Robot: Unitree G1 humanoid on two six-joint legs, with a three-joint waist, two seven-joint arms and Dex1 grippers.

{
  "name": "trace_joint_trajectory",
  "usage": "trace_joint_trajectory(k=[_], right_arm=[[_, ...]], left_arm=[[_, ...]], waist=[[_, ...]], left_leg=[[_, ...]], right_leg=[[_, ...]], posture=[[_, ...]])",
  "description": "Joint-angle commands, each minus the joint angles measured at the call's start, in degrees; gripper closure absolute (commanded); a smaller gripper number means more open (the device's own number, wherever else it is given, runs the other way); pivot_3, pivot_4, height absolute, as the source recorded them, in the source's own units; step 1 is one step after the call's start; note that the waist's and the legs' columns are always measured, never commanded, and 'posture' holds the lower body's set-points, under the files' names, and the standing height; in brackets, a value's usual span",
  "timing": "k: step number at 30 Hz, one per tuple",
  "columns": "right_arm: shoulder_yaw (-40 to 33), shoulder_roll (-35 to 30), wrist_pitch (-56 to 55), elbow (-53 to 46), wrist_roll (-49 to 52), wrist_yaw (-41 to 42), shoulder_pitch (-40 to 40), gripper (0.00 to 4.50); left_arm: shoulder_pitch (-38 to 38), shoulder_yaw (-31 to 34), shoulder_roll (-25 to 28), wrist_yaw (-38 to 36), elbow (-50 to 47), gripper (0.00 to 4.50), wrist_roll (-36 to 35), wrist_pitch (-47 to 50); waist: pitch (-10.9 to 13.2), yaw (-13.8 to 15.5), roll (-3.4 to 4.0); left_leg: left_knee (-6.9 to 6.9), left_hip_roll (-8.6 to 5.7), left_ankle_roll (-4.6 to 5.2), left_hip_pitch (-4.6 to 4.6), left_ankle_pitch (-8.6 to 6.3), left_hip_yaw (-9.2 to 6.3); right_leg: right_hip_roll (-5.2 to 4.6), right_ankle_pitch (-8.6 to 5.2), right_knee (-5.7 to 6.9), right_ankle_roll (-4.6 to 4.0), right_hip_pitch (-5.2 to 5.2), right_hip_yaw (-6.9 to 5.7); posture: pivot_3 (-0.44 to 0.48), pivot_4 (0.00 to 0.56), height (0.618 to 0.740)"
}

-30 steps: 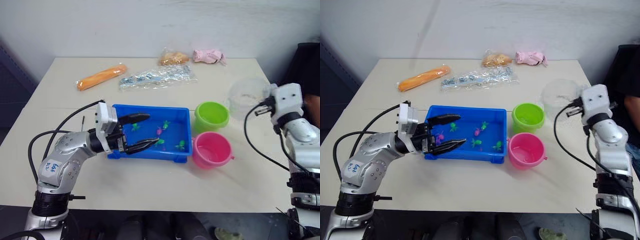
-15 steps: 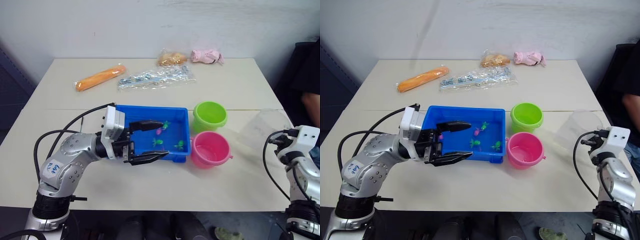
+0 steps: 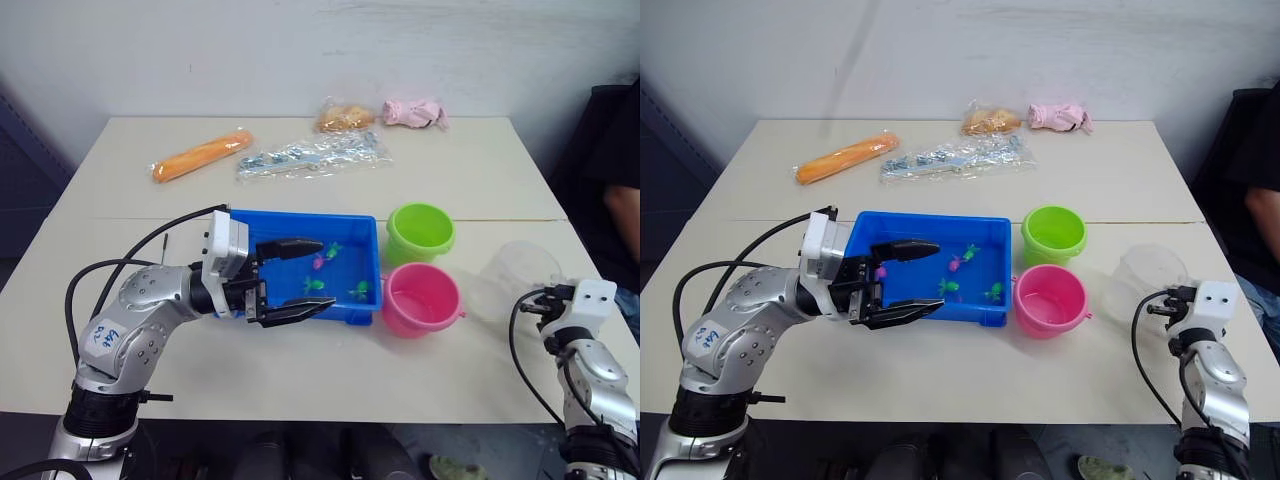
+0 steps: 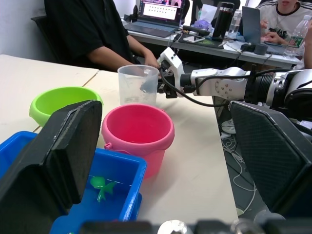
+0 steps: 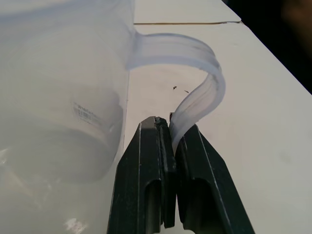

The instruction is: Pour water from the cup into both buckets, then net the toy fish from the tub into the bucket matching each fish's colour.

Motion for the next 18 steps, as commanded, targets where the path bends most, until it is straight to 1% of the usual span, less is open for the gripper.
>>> trace_joint_trajectory(k=[1,10,12,13,14,16,18], right_arm=[[1.03,0.18,-2.3,-1.61,-1.38,-0.39,0.82,4.48],[1.32,0.89,-4.37,-0.42,-1.68,-1.83,-0.31,4.48],[1.29,0.59,-4.42,-0.55,-1.94,-1.83,-0.2,3.7],[1.09,0.48,-4.24,-0.81,-1.79,-1.79,0.04,3.42],[0.75,0.45,-4.0,-1.62,-1.34,-1.49,0.72,3.01],[0.46,0.35,-3.66,-2.79,-1.0,-1.13,1.83,1.99],[0.05,-0.13,-2.89,-4.39,-0.91,-0.74,3.86,1.09]], left_arm=[[-0.12,0.54,0.32,-0.07,-0.96,0.0,0.25,-1.17],[-0.26,0.52,0.31,-0.22,-0.35,0.0,0.8,-1.52],[-0.15,0.61,0.41,-0.4,-0.12,0.0,0.93,-1.67],[-0.12,0.69,0.47,-0.47,-0.04,0.0,0.96,-1.71],[-0.06,0.8,0.56,-0.52,0.01,0.0,0.98,-1.74],[0.02,0.98,0.67,-0.57,0.03,0.0,0.98,-1.75],[0.25,1.27,0.92,-0.72,0.29,0.0,1.08,-1.85]], waist=[[0.0,0.01,0.0],[0.0,0.01,0.0],[0.0,0.02,0.0],[0.0,0.05,0.0],[0.0,0.06,0.0],[0.0,0.09,0.0],[0.0,0.11,0.0]], left_leg=[[0.0,0.0,0.0,0.02,0.0,0.0],[-0.02,0.0,0.0,0.04,0.0,0.0],[-0.02,0.0,0.0,0.04,0.0,0.0],[-0.02,0.0,0.0,0.04,0.0,0.0],[-0.02,0.0,0.0,0.04,0.0,0.0],[-0.03,0.0,0.0,0.04,0.0,0.0],[-0.04,0.0,0.0,0.04,0.0,0.0]], right_leg=[[0.0,0.0,0.0,0.0,0.02,0.0],[0.0,0.0,0.0,0.0,0.03,0.0],[0.0,0.0,0.0,0.0,0.03,0.0],[-0.01,0.0,0.0,0.0,0.03,0.0],[-0.01,0.0,-0.01,0.0,0.03,0.0],[-0.01,0.0,-0.01,0.0,0.03,0.0],[0.0,0.0,-0.02,0.0,0.03,0.0]], posture=[[0.0,0.15,0.74],[0.0,0.15,0.74],[0.0,0.15,0.74],[0.0,0.15,0.74],[0.0,0.15,0.74],[0.0,0.15,0.74],[0.0,0.15,0.74]])
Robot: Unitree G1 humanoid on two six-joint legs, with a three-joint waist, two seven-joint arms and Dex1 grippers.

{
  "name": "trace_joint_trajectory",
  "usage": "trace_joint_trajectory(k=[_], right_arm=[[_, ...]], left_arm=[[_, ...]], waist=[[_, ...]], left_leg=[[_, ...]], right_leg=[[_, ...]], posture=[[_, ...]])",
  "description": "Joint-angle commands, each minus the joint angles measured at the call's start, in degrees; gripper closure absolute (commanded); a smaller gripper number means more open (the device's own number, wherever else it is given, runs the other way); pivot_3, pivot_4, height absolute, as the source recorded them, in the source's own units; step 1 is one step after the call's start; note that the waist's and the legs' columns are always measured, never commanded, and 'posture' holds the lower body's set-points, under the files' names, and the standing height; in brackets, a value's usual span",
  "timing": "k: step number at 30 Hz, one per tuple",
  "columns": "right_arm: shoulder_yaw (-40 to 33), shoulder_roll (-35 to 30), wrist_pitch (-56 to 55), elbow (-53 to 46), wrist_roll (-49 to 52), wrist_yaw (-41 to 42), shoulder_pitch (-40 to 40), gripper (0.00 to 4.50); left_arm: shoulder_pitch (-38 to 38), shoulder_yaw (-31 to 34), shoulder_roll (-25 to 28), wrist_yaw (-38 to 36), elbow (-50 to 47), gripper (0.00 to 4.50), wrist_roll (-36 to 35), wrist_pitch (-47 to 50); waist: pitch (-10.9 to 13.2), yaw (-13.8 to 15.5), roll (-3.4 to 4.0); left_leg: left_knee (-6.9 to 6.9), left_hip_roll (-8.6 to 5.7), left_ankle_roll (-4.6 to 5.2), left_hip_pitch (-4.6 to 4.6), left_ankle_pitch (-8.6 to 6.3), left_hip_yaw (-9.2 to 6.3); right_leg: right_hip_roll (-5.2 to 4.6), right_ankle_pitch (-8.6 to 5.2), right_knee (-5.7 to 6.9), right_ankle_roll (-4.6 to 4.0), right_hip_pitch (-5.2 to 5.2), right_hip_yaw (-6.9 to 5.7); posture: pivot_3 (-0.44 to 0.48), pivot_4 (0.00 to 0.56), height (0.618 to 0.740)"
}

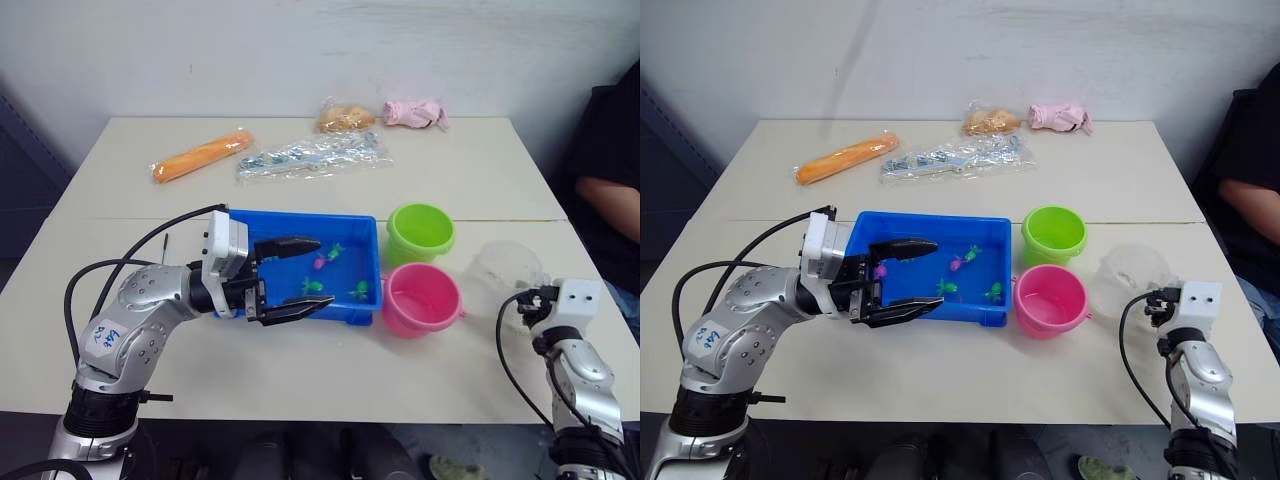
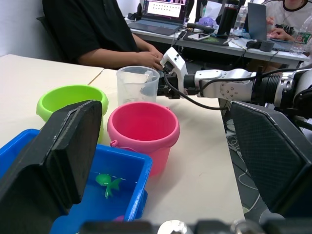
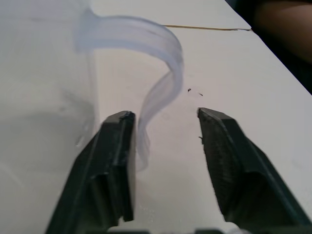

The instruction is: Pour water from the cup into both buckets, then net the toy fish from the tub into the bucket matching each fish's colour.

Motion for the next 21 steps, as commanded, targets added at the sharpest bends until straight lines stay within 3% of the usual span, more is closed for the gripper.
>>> trace_joint_trajectory(k=[1,3,13,21], right_arm=[[-2.22,-1.61,1.01,-4.97,1.24,0.91,4.26,0.58],[-3.61,-1.91,2.08,-7.2,2.4,1.53,6.93,0.09],[-12.11,-4.35,8.93,-25.77,14.24,12.2,24.96,0.09],[-19.17,-15.11,13.13,-38.7,26.65,26.72,27.75,0.09]], left_arm=[[0.35,1.4,1.02,-0.68,-0.07,0.0,0.08,-1.19],[1.02,1.94,1.47,-0.84,-0.17,0.0,-0.07,-1.1],[8.13,6.9,5.73,-1.93,0.0,0.0,0.75,-2.07],[17.31,17.22,9.14,0.21,2.43,0.0,1.82,-2.79]], waist=[[0.0,0.02,0.0],[0.0,0.05,0.0],[0.0,0.11,0.0],[0.04,0.01,-0.08]], left_leg=[[-0.02,0.0,0.0,0.0,0.0,0.0],[-0.03,0.0,0.0,0.0,0.0,0.0],[-0.2,0.0,0.01,0.02,-0.01,-0.01],[-0.48,0.01,0.28,0.25,-0.16,-0.04]], right_leg=[[0.0,0.0,-0.01,0.0,0.0,0.0],[0.0,0.0,-0.01,0.0,0.0,0.0],[-0.02,0.0,-0.16,0.0,0.02,0.0],[-0.01,0.0,-0.27,0.0,0.14,0.0]], posture=[[0.0,0.15,0.74],[0.0,0.15,0.74],[0.0,0.15,0.74],[0.0,0.15,0.74]])
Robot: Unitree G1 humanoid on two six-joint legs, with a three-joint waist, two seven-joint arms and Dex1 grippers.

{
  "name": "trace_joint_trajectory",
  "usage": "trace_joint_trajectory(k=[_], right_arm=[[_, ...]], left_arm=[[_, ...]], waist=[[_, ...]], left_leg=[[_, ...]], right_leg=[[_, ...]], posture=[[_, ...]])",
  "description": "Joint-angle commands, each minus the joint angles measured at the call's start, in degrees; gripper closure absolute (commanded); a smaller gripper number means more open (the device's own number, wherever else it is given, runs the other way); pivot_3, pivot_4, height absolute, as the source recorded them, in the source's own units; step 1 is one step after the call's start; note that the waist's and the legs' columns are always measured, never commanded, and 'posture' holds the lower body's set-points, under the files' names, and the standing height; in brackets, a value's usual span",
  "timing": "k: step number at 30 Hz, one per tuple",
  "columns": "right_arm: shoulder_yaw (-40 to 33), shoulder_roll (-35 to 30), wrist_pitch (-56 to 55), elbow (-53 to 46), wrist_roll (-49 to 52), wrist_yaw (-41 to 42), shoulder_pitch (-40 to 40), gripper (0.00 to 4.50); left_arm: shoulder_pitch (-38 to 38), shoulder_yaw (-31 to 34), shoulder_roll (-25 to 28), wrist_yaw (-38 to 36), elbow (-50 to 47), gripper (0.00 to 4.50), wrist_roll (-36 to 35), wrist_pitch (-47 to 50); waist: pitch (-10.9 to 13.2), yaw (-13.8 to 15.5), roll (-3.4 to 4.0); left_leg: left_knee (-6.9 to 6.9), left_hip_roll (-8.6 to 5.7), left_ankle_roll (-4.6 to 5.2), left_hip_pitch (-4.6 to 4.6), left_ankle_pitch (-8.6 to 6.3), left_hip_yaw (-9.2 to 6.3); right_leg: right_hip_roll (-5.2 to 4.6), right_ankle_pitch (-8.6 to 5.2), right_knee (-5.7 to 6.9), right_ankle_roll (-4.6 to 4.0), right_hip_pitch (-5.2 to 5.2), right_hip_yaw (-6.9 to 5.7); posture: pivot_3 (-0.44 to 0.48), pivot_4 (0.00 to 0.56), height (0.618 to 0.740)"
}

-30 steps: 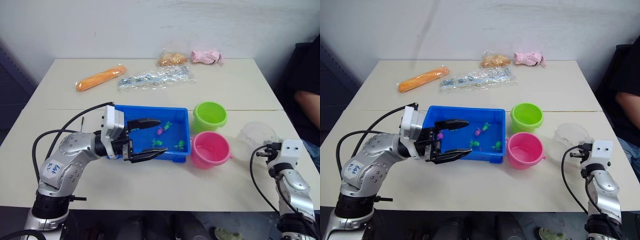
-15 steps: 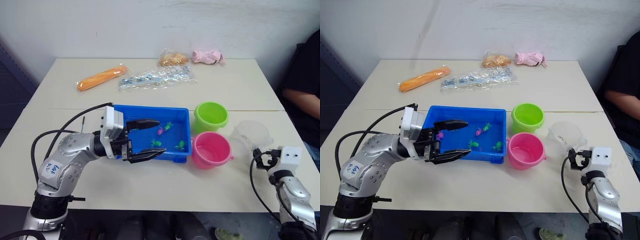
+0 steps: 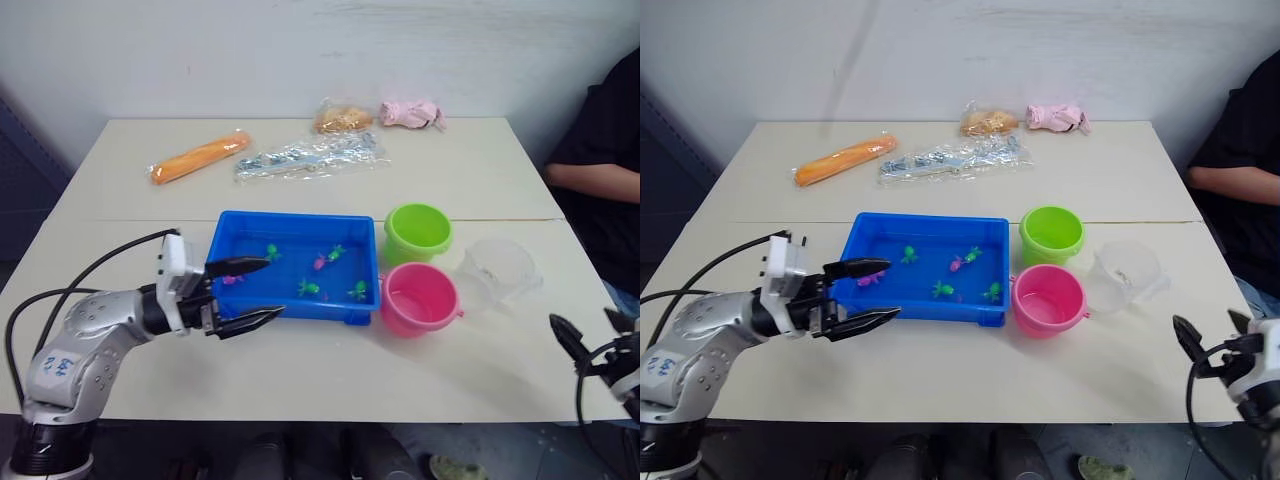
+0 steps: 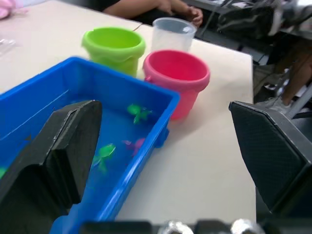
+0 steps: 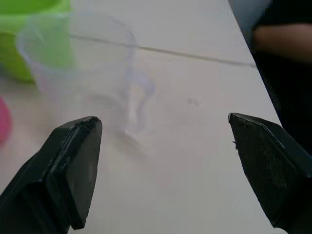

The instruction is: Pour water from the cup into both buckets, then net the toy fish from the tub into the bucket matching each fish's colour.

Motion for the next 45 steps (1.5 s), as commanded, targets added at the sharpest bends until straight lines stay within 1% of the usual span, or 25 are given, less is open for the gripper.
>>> trace_joint_trajectory(k=[1,5,8,9,10,12,13,14,16,20,22,24,26,28,31,33,34,36,39,41,43,45], right_arm=[[-2.73,-2.89,0.55,-4.59,6.35,6.62,-1.37,0.09],[0.53,-4.15,-1.84,-6.19,7.61,12.15,-5.76,0.09],[5.66,-4.43,-5.76,-6.91,5.83,18.45,-8.85,0.09],[6.91,-4.39,-6.62,-6.87,5.24,19.7,-9.43,0.09],[8.22,-4.13,-8.27,-6.62,4.24,20.94,-10.12,0.09],[12.58,-3.13,-11.59,-5.85,2.19,23.4,-12.43,0.09],[14.53,-2.55,-12.76,-5.3,1.45,24.12,-13.6,0.09],[16.88,-1.96,-14.34,-4.61,0.41,25.52,-14.6,0.09],[20.95,-0.62,-17.4,-3.15,-1.6,28.23,-15.77,0.09],[24.56,1.08,-20.6,-0.79,-2.73,30.47,-16.8,0.09],[26.99,2.22,-20.63,-0.36,-2.98,30.6,-17.0,0.09],[28.32,2.89,-20.77,-0.38,-3.1,30.59,-17.46,0.09],[28.97,3.1,-21.01,-0.57,-3.14,30.5,-18.38,0.09],[29.49,3.06,-21.13,-0.56,-3.1,30.53,-19.3,0.09],[29.49,2.96,-21.67,-0.1,-2.92,30.37,-20.27,0.09],[29.42,2.96,-21.52,0.19,-2.47,30.28,-21.05,0.09],[29.53,3.03,-21.26,0.18,-2.1,30.27,-21.43,0.09],[29.83,3.11,-20.69,-0.07,-1.55,30.21,-21.93,0.09],[30.5,3.41,-20.14,-0.45,-1.43,29.73,-22.26,0.09],[30.82,3.54,-19.96,-0.65,-1.59,29.35,-22.31,0.09],[31.11,3.79,-19.92,-0.97,-1.99,28.65,-21.95,0.09],[31.22,4.08,-20.4,-1.28,-2.53,27.98,-21.15,0.09]], left_arm=[[2.63,6.07,0.72,1.75,0.76,0.0,0.69,-1.86],[7.49,12.91,0.06,4.37,2.62,0.0,2.64,-4.84],[12.38,19.78,-2.2,7.73,5.27,0.0,4.78,-8.81],[13.4,21.05,-2.81,8.63,5.73,0.0,5.3,-9.83],[14.38,22.45,-3.68,9.71,5.98,0.0,5.42,-10.42],[18.43,27.25,-6.18,12.31,7.53,0.0,6.39,-12.65],[20.24,29.63,-7.42,13.82,8.11,0.0,6.14,-12.72],[22.36,32.52,-8.86,17.15,8.66,0.0,5.39,-10.49],[26.03,36.26,-11.73,20.15,9.26,0.0,5.32,-10.86],[29.57,39.72,-15.35,24.44,10.06,0.0,6.7,-13.81],[31.46,41.39,-18.04,27.72,10.45,0.0,7.62,-15.14],[32.44,42.0,-19.69,30.01,9.8,0.0,7.9,-15.66],[32.67,41.23,-20.21,31.42,7.81,0.0,7.87,-15.18],[31.91,39.85,-19.35,33.16,5.91,0.0,7.62,-12.98],[27.6,36.43,-14.75,36.85,1.93,0.0,6.34,-5.19],[22.19,34.38,-10.7,41.36,0.41,0.0,3.87,4.06],[18.54,32.33,-7.57,43.35,1.0,0.0,3.78,9.53],[12.1,29.39,-3.73,45.0,3.18,0.0,3.7,14.9],[2.07,22.44,1.21,45.14,11.19,0.0,5.82,21.33],[-2.6,18.38,3.16,44.77,15.89,0.0,7.59,23.74],[-8.1,13.33,4.35,43.49,22.57,0.0,9.72,24.79],[-14.23,9.74,3.79,42.47,29.72,0.0,11.28,24.76]], waist=[[0.04,0.17,-0.09],[0.07,0.13,-0.19],[0.07,0.07,-0.19],[0.07,0.13,-0.19],[0.07,0.2,-0.22],[0.07,0.25,-0.24],[0.05,0.28,-0.27],[0.03,0.14,-0.29],[0.03,0.03,-0.46],[0.03,0.82,-0.61],[0.01,1.25,-0.69],[0.01,1.46,-0.73],[0.02,1.61,-0.74],[0.01,1.62,-0.78],[0.01,1.76,-0.78],[0.01,1.74,-0.78],[0.01,1.74,-0.76],[0.02,1.65,-0.75],[0.01,1.26,-0.71],[0.01,1.04,-0.69],[0.02,1.17,-0.69],[0.02,1.54,-0.69]], left_leg=[[-0.01,0.0,0.0,-0.01,0.0,-0.02],[-0.05,0.0,0.07,-0.02,-0.04,-0.05],[-0.13,-0.02,0.14,-0.06,-0.08,-0.04],[-0.18,-0.01,0.15,-0.05,-0.09,-0.03],[-0.23,-0.01,0.15,-0.06,-0.09,-0.04],[-0.29,-0.01,0.16,-0.11,-0.1,-0.05],[-0.29,-0.01,0.18,-0.11,-0.11,-0.05],[-0.29,-0.01,0.21,-0.11,-0.13,-0.06],[-0.29,0.0,0.28,-0.09,-0.2,-0.06],[-0.25,-0.02,0.34,-0.09,-0.27,-0.06],[-0.17,-0.03,0.39,-0.05,-0.29,-0.07],[-0.19,-0.03,0.41,0.17,-0.31,-0.09],[-0.2,-0.03,0.41,0.25,-0.33,-0.1],[-0.2,-0.03,0.4,0.26,-0.32,-0.1],[-0.22,-0.01,0.35,0.32,-0.27,-0.12],[-0.25,0.0,0.33,0.31,-0.18,-0.11],[-0.26,0.0,0.32,0.3,-0.15,-0.11],[-0.24,-0.01,0.31,0.24,-0.11,-0.14],[-0.26,-0.05,0.29,0.12,-0.08,-0.12],[-0.29,-0.05,0.08,-0.01,0.03,-0.12],[-0.33,-0.03,-0.05,-0.03,0.1,-0.12],[-0.32,-0.03,-0.07,-0.09,0.12,-0.15]], right_leg=[[0.0,0.0,-0.02,0.0,0.01,-0.02],[-0.03,0.01,-0.25,0.01,0.09,-0.05],[-0.08,0.02,-0.43,0.01,0.1,-0.07],[-0.08,0.02,-0.5,0.01,0.1,-0.07],[-0.08,0.02,-0.56,0.01,0.09,-0.08],[-0.09,0.02,-0.7,0.01,0.08,-0.12],[-0.11,0.02,-0.73,0.01,0.09,-0.12],[-0.11,0.02,-0.81,0.01,0.12,-0.13],[-0.12,0.02,-0.86,0.01,0.16,-0.13],[-0.19,0.02,-0.95,0.01,0.23,-0.16],[-0.22,0.02,-0.95,0.02,0.3,-0.18],[-0.23,0.03,-1.01,0.02,0.56,-0.19],[-0.25,0.03,-1.01,0.02,0.62,-0.19],[-0.27,0.06,-0.99,0.0,0.63,-0.23],[-0.32,0.09,-0.97,-0.03,0.69,-0.36],[-0.49,0.09,-0.92,-0.04,0.75,-0.64],[-0.56,0.09,-0.91,-0.04,0.75,-0.72],[-0.59,0.09,-0.87,-0.04,0.74,-0.83],[-0.64,0.09,-0.89,-0.03,0.64,-0.92],[-0.64,0.09,-0.9,-0.03,0.48,-1.01],[-0.66,0.09,-0.89,-0.03,0.47,-1.16],[-0.69,0.09,-0.89,-0.03,0.44,-1.27]], posture=[[0.0,0.15,0.74],[0.0,0.15,0.74],[0.0,0.15,0.74],[0.0,0.15,0.74],[0.0,0.15,0.74],[0.0,0.15,0.74],[0.0,0.15,0.74],[0.0,0.15,0.74],[0.0,0.15,0.74],[0.0,0.15,0.74],[0.0,0.15,0.74],[0.0,0.15,0.74],[0.0,0.15,0.74],[0.0,0.15,0.74],[0.0,0.15,0.74],[0.0,0.15,0.74],[0.0,0.15,0.74],[0.0,0.15,0.74],[0.0,0.15,0.74],[0.0,0.15,0.74],[0.0,0.15,0.74],[0.0,0.15,0.74]])
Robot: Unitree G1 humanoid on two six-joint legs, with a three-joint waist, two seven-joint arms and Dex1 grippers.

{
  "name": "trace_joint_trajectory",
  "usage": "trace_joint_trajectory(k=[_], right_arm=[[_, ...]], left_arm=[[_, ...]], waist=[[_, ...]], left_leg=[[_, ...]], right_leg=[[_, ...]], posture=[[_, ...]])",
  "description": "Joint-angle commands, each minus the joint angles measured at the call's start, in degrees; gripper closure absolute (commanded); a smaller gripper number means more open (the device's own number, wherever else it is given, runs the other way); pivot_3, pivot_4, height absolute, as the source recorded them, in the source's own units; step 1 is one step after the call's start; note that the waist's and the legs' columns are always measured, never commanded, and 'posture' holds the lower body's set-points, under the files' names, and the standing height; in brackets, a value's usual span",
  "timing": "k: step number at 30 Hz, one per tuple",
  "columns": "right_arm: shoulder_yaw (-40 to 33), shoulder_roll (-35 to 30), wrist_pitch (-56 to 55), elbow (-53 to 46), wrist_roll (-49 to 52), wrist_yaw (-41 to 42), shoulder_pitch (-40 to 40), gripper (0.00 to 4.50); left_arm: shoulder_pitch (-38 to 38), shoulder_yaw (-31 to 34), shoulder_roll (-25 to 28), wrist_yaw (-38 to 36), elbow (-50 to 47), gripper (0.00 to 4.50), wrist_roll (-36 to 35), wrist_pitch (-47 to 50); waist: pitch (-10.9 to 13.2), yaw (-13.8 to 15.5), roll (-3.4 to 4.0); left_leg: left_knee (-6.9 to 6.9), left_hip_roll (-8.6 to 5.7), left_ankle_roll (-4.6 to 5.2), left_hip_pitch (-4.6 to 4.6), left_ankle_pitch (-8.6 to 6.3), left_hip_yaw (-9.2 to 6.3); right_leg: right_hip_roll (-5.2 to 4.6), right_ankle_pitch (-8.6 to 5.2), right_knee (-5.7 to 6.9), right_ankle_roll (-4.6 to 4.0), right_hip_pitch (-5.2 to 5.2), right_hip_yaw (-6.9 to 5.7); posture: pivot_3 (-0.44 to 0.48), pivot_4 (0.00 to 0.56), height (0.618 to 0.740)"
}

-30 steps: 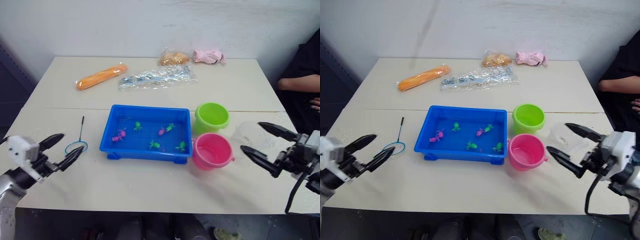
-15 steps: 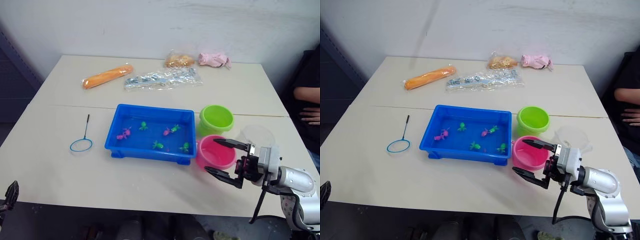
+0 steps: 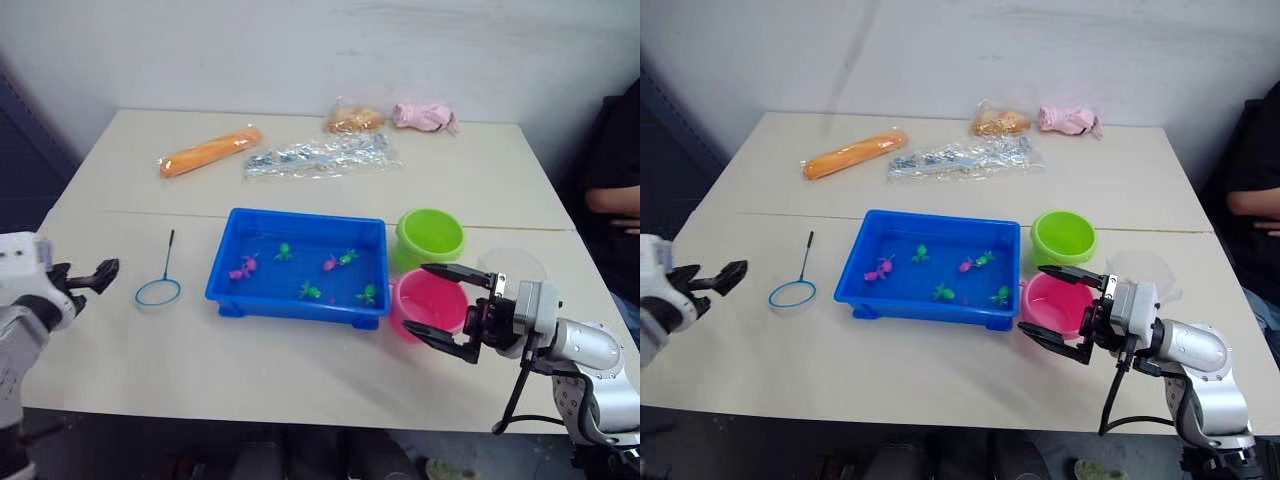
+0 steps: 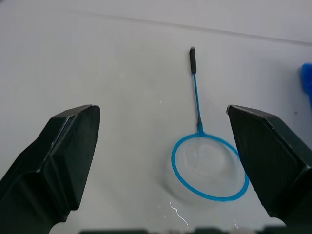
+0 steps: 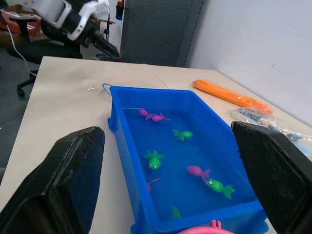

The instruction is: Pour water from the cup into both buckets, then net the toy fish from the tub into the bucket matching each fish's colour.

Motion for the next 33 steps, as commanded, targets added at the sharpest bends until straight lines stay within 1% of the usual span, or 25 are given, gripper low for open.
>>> trace_joint_trajectory(k=[1,5,9,12,14,17,20,21,22,27,29,30,31,33], right_arm=[[-0.11,0.64,-0.97,-2.39,-0.19,-1.08,1.26,0.09],[0.08,0.89,-1.3,-2.84,-0.8,-2.3,1.6,0.09],[0.46,0.83,-1.34,-3.59,-1.01,-3.17,1.92,0.09],[0.81,0.89,-1.17,-4.37,-1.2,-3.99,2.09,0.09],[0.85,0.84,-1.06,-4.82,-1.3,-4.62,2.27,0.09],[0.86,0.69,-0.96,-5.48,-1.38,-5.3,2.61,0.09],[0.66,0.64,-0.69,-6.51,-1.54,-6.26,3.01,0.09],[0.57,0.63,-0.63,-6.82,-1.67,-6.64,3.14,0.0],[0.54,0.6,-0.6,-7.04,-1.78,-6.95,3.25,0.0],[0.55,0.32,-0.68,-7.24,-2.07,-7.75,3.24,0.0],[0.47,0.26,-0.95,-6.94,-2.18,-7.66,3.39,0.0],[0.42,0.23,-1.11,-6.75,-2.22,-7.53,3.5,0.0],[0.39,0.24,-1.35,-6.57,-2.28,-7.4,3.67,0.0],[0.19,0.22,-1.71,-6.39,-2.38,-7.25,3.94,0.0]], left_arm=[[-8.46,-5.51,0.41,-2.07,10.95,0.0,3.44,0.49],[-16.31,-12.76,-0.76,-5.45,21.65,0.0,8.74,-5.14],[-23.39,-17.14,-2.84,-7.98,32.67,0.0,13.08,-11.48],[-28.51,-18.98,-4.87,-8.7,41.09,0.0,15.66,-15.4],[-31.16,-20.08,-6.35,-8.86,46.11,0.0,17.32,-16.15],[-33.23,-20.25,-7.24,-8.3,50.77,0.0,18.71,-15.88],[-33.7,-19.95,-7.45,-8.28,53.65,0.0,19.42,-15.85],[-33.27,-19.61,-7.37,-8.19,54.87,0.54,19.46,-15.88],[-32.82,-19.25,-7.28,-8.16,56.02,0.73,19.46,-15.89],[-31.06,-18.07,-6.95,-8.45,58.49,3.03,19.99,-17.38],[-30.46,-17.19,-6.65,-8.54,58.27,3.63,19.63,-17.62],[-30.15,-16.66,-6.35,-8.76,57.88,3.99,19.3,-17.77],[-29.74,-15.99,-5.99,-9.31,57.19,4.45,18.84,-18.29],[-28.3,-15.02,-4.33,-11.19,53.98,4.45,18.39,-20.05]], waist=[[0.0,0.3,-0.02],[0.0,0.4,-0.03],[0.0,0.45,-0.03],[0.0,0.35,-0.03],[0.0,0.31,-0.04],[-0.01,0.31,-0.04],[-0.01,0.31,-0.03],[-0.01,0.25,-0.02],[-0.02,0.19,-0.02],[-0.04,0.23,0.02],[-0.05,0.28,0.04],[-0.06,0.27,0.06],[-0.06,0.25,0.06],[-0.07,0.21,0.07]], left_leg=[[0.02,-0.01,0.0,-0.02,0.0,0.0],[0.16,-0.08,0.02,-0.08,0.02,-0.02],[0.33,-0.14,0.05,-0.08,0.03,-0.03],[0.39,-0.13,0.04,-0.07,0.04,-0.03],[0.47,-0.13,0.01,-0.09,0.06,-0.03],[0.52,-0.13,0.01,-0.08,0.06,-0.01],[0.56,-0.13,-0.05,-0.04,0.09,-0.02],[0.57,-0.13,-0.06,-0.02,0.1,-0.01],[0.58,-0.13,-0.06,0.01,0.1,0.0],[0.63,-0.13,-0.07,0.09,0.11,0.02],[0.64,-0.13,-0.07,0.09,0.11,0.02],[0.64,-0.13,-0.07,0.09,0.11,0.02],[0.65,-0.13,-0.07,0.09,0.1,0.02],[0.65,-0.13,-0.07,0.09,0.1,0.02]], right_leg=[[-0.03,0.0,-0.02,0.0,-0.01,-0.04],[-0.14,0.0,0.0,0.0,0.02,-0.13],[-0.21,0.0,0.08,0.01,0.04,-0.19],[-0.21,0.0,0.17,0.02,0.03,-0.2],[-0.2,0.0,0.27,0.02,0.0,-0.21],[-0.2,0.0,0.37,0.02,0.0,-0.2],[-0.2,0.0,0.52,0.03,-0.02,-0.21],[-0.2,0.0,0.56,0.03,-0.02,-0.2],[-0.21,0.0,0.6,0.03,-0.01,-0.2],[-0.22,0.0,0.67,0.03,0.02,-0.18],[-0.22,0.0,0.67,0.03,0.03,-0.18],[-0.23,0.0,0.67,0.03,0.04,-0.18],[-0.23,0.0,0.67,0.03,0.04,-0.18],[-0.23,0.0,0.67,0.03,0.04,-0.18]], posture=[[0.0,0.15,0.74],[0.0,0.15,0.74],[0.0,0.15,0.74],[0.0,0.15,0.74],[0.0,0.15,0.74],[0.0,0.15,0.74],[0.0,0.15,0.74],[0.0,0.15,0.74],[0.0,0.15,0.74],[0.0,0.15,0.74],[0.0,0.15,0.74],[0.0,0.15,0.74],[0.0,0.15,0.74],[0.0,0.15,0.74]])
